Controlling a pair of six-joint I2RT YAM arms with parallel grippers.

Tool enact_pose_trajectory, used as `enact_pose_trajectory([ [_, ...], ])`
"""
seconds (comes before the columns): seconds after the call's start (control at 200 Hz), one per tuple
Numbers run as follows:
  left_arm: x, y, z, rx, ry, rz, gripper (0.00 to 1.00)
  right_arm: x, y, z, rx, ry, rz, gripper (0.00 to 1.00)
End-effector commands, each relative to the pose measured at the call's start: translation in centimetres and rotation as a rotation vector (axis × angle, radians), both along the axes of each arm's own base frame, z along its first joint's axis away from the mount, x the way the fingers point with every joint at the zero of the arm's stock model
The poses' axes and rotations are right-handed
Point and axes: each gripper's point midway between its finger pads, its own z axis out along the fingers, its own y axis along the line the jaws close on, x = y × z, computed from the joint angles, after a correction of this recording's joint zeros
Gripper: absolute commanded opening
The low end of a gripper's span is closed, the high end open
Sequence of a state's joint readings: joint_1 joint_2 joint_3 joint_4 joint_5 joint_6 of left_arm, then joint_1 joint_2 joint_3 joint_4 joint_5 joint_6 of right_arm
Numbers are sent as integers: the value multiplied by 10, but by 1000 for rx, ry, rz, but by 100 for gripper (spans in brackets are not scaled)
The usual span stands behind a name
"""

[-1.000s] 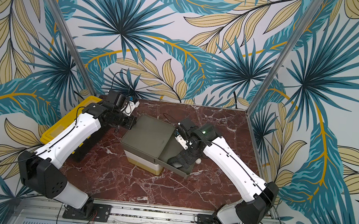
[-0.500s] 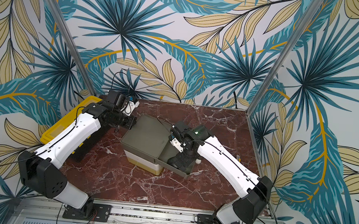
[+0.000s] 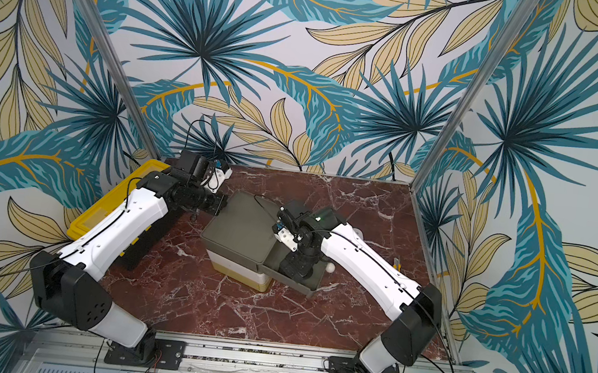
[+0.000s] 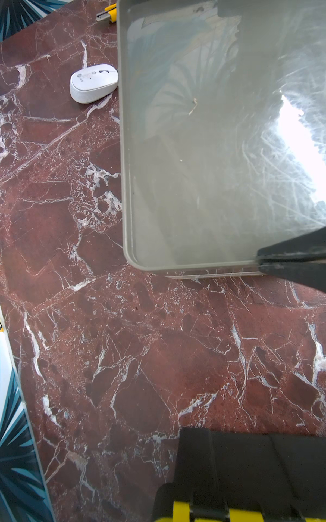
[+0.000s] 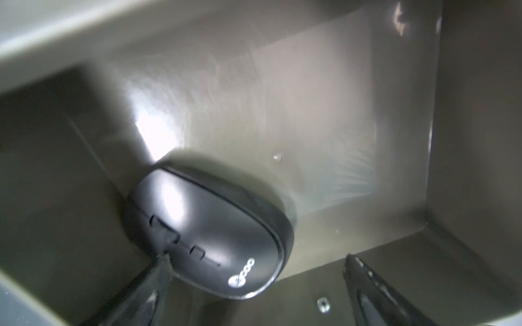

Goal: Take the mice out of the drawer
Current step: Pick up the mouse from the drawer.

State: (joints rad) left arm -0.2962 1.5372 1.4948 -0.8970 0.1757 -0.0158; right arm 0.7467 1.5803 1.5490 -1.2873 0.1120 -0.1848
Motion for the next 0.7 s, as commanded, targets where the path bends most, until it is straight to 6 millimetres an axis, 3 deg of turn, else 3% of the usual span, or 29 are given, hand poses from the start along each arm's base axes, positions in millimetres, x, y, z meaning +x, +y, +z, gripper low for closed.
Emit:
enact_pose_trajectory([
  [0.0, -34, 11, -51, 76, 214, -21, 0, 11, -2, -3, -22, -38, -1, 97],
  [0.411, -34, 12, -51, 78, 212, -21, 0, 54, -27, 5, -25, -151, -119, 97],
  [0.611, -34, 12, -52, 79, 215, -20, 0, 46, -18, 32, 103, -172, -90, 97],
  [0.696, -33, 12, -52, 77, 217, -20, 0, 36, -17, 31, 119, -134, -69, 97],
])
